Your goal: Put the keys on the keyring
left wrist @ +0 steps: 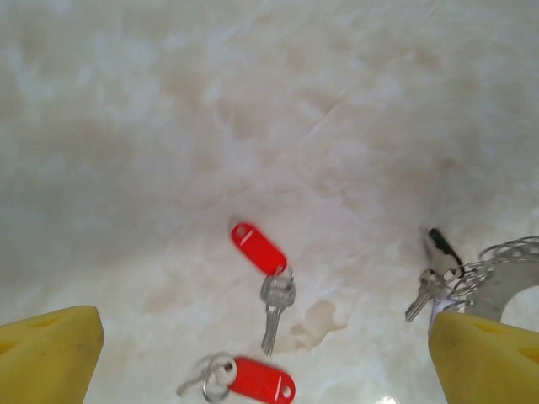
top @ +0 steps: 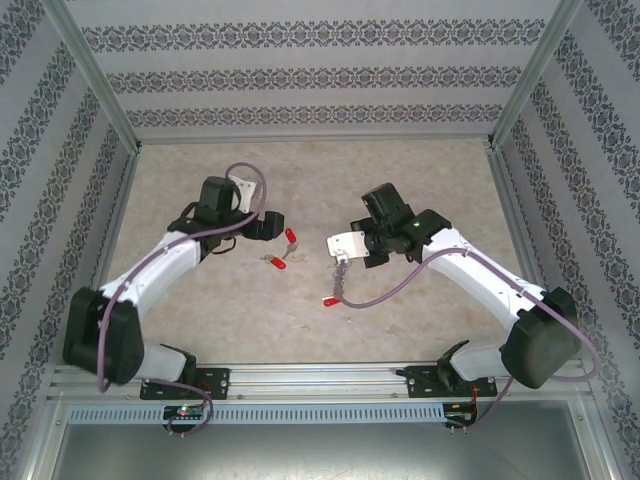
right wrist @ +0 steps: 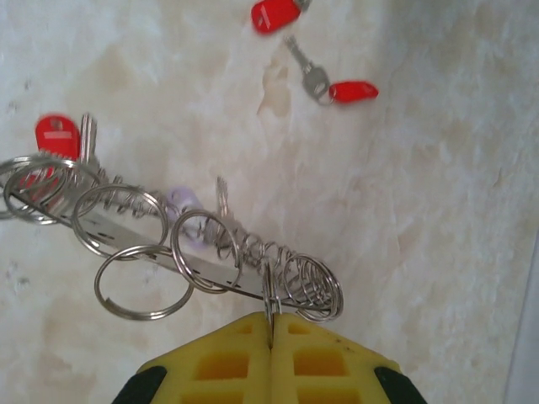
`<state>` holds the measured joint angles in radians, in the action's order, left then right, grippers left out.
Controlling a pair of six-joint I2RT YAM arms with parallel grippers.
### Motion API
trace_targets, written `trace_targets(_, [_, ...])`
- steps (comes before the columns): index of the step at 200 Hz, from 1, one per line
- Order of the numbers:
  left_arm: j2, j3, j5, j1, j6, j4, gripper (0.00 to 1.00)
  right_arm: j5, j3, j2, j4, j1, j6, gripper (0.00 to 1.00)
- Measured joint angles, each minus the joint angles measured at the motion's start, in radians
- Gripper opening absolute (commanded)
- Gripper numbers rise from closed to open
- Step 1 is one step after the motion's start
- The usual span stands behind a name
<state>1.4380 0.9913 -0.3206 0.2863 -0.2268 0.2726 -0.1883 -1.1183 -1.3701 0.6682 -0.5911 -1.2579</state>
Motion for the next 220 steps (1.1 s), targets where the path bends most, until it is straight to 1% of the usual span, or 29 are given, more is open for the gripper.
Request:
trace_targets(11, [0.056,0.023,0.001,0.000,-0.054,0.055,0.85,0.014,-0.001,-0.009,0.006,0.000,-0.015,0.00])
trace_targets(23, [0.100,0.029,-0.001,0.000,-0.094,0.112,0.80,0.016,-0.002,-0.022,0.006,0.005,-0.022,0.00])
trace_targets(40, [0.157,0.049,0.007,0.000,-0.132,0.216,0.77,-0.013,-0.002,-0.037,0.005,0.030,-0.013,0.00])
trace_targets(50, [0.194,0.084,0.012,0.000,-0.146,0.282,0.76,-0.037,-0.005,-0.042,0.003,0.050,-0.002,0.00])
trace_targets(57, [0.217,0.108,0.016,0.000,-0.154,0.315,0.73,-0.046,-0.006,-0.045,0.002,0.061,0.003,0.00])
trace_targets(66, [0.248,0.145,0.019,0.000,-0.170,0.356,0.71,-0.054,-0.009,-0.048,0.002,0.071,0.006,0.00])
trace_targets(71, [0.262,0.163,0.019,0.000,-0.176,0.375,0.69,-0.059,-0.010,-0.051,0.002,0.077,0.007,0.00])
trace_targets(88, [0.292,0.203,0.016,0.000,-0.215,0.423,0.51,-0.075,-0.013,-0.058,0.000,0.079,0.018,0.00])
trace_targets(98, [0.301,0.215,0.010,0.000,-0.220,0.439,0.47,-0.087,-0.013,-0.060,-0.003,0.079,0.024,0.00])
trace_targets(131, [0.343,0.238,-0.015,0.000,-0.187,0.471,0.47,-0.108,-0.017,-0.066,-0.002,0.079,0.036,0.00])
trace_targets(147, [0.383,0.241,-0.015,0.000,-0.156,0.481,0.50,-0.114,-0.024,-0.071,-0.002,0.079,0.043,0.00])
trace_targets(160, [0.428,0.246,-0.020,0.000,-0.138,0.486,0.49,-0.118,-0.029,-0.072,-0.002,0.079,0.048,0.00])
trace_targets(178, [0.472,0.253,-0.030,-0.001,-0.119,0.492,0.40,-0.127,-0.032,-0.072,-0.002,0.085,0.051,0.00])
trace_targets(191, [0.471,0.262,-0.066,-0.011,-0.114,0.489,0.34,-0.128,-0.032,-0.072,-0.001,0.092,0.051,0.00])
trace_targets(201, [0.476,0.262,-0.092,-0.010,-0.114,0.482,0.27,-0.128,-0.032,-0.072,-0.002,0.092,0.052,0.00])
trace_targets(212, [0.481,0.262,-0.113,-0.006,-0.106,0.482,0.16,-0.129,-0.032,-0.072,-0.002,0.092,0.055,0.00])
trace_targets(220, [0.483,0.262,-0.129,-0.006,-0.103,0.480,0.13,-0.130,-0.032,-0.072,-0.002,0.092,0.055,0.00])
